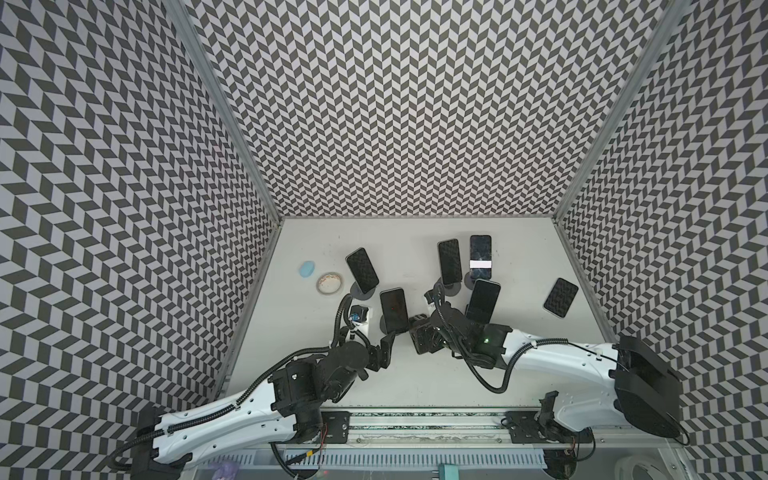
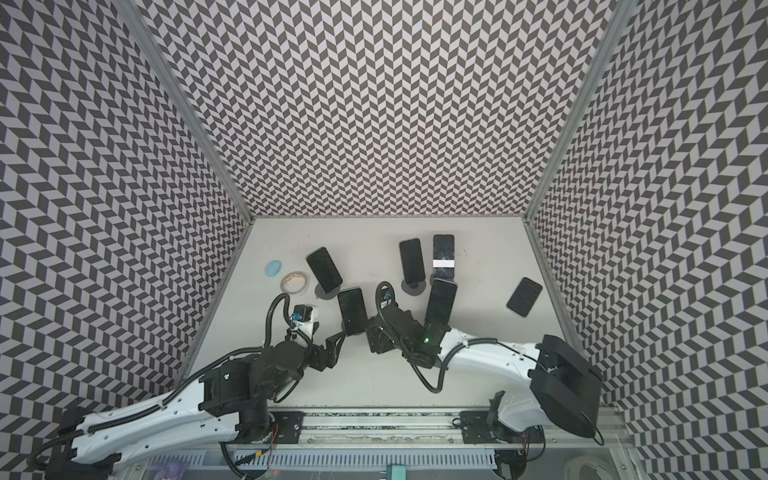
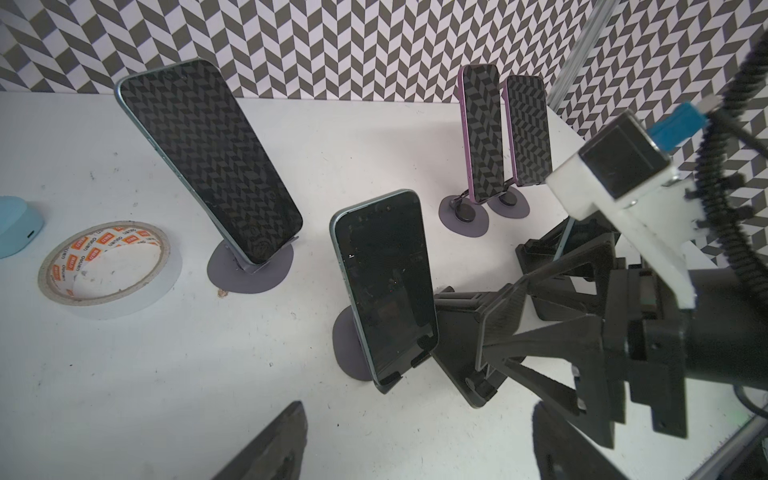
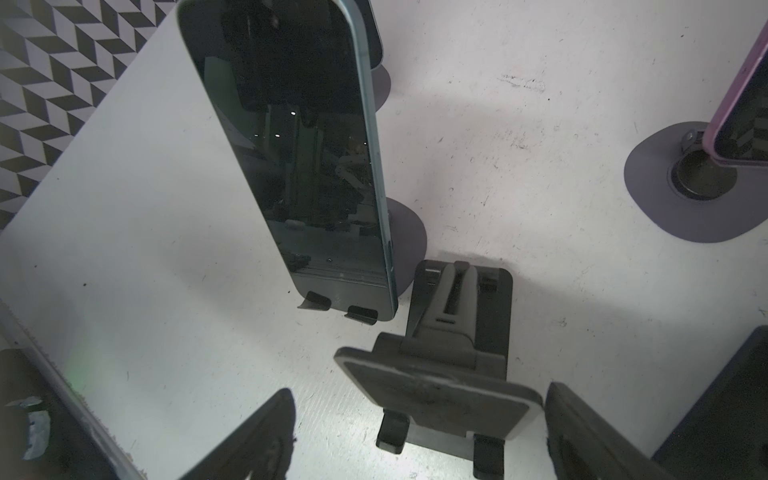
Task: Remove the phone from the phone stand
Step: 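Lower the right gripper onto the empty black folding stand and close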
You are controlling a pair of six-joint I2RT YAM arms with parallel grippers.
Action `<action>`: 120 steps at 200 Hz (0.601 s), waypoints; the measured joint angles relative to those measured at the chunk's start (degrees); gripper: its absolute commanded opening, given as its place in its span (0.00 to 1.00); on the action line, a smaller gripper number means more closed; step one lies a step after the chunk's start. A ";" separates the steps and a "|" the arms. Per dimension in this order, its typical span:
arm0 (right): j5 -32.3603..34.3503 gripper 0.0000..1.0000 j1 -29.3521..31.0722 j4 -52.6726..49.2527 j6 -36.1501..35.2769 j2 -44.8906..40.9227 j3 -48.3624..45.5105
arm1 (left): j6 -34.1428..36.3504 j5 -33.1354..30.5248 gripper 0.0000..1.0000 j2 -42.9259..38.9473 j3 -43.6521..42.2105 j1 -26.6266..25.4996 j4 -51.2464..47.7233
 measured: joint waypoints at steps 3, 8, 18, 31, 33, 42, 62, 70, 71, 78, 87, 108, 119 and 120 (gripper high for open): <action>0.09 0.92 0.00 0.00 0.04 0.22 0.20 | 0.09 0.00 0.85 -0.17 -0.07 0.00 0.00; 0.22 0.92 0.00 -0.02 0.17 0.57 0.50 | 0.39 0.02 0.85 -0.39 -0.11 0.00 0.00; 0.59 0.92 0.00 -0.07 0.26 1.27 1.09 | 0.85 0.02 0.85 -0.70 -0.17 0.00 0.04; 1.11 0.91 0.00 -0.17 0.59 1.97 1.70 | 1.42 0.09 0.85 -1.01 -0.22 0.00 0.24; 1.22 0.91 0.00 -0.20 0.66 2.05 1.77 | 1.46 0.09 0.85 -1.01 -0.24 0.00 0.28; 1.64 0.91 0.00 -0.50 0.85 2.43 2.16 | 1.77 0.26 0.85 -0.96 -0.39 0.00 0.52; 2.40 0.90 0.00 -0.94 1.11 3.08 2.60 | 2.34 0.90 0.85 -0.74 -0.70 0.00 0.79; 2.60 0.89 0.00 -1.16 1.16 3.23 2.60 | 2.58 1.09 0.85 -0.57 -0.70 0.00 0.94; 2.64 0.89 0.00 -1.20 1.16 3.28 2.60 | 2.60 1.11 0.85 -0.55 -0.70 0.00 0.96; 2.78 0.87 0.00 -1.31 1.22 3.43 2.62 | 2.69 1.31 0.85 -0.35 -0.70 0.00 1.09; 2.95 0.86 0.00 -1.38 1.31 3.69 2.62 | 2.84 1.44 0.85 -0.15 -0.70 0.00 1.27; 3.21 0.82 0.00 -1.75 1.57 3.96 2.64 | 3.06 1.68 0.85 0.15 -0.70 0.00 1.38; 3.45 0.81 0.00 -1.77 1.66 4.04 2.69 | 3.08 1.86 0.85 0.15 -0.70 0.00 1.40; 3.48 0.81 0.00 -1.77 1.68 4.04 2.69 | 3.10 1.88 0.85 0.17 -0.70 0.00 1.40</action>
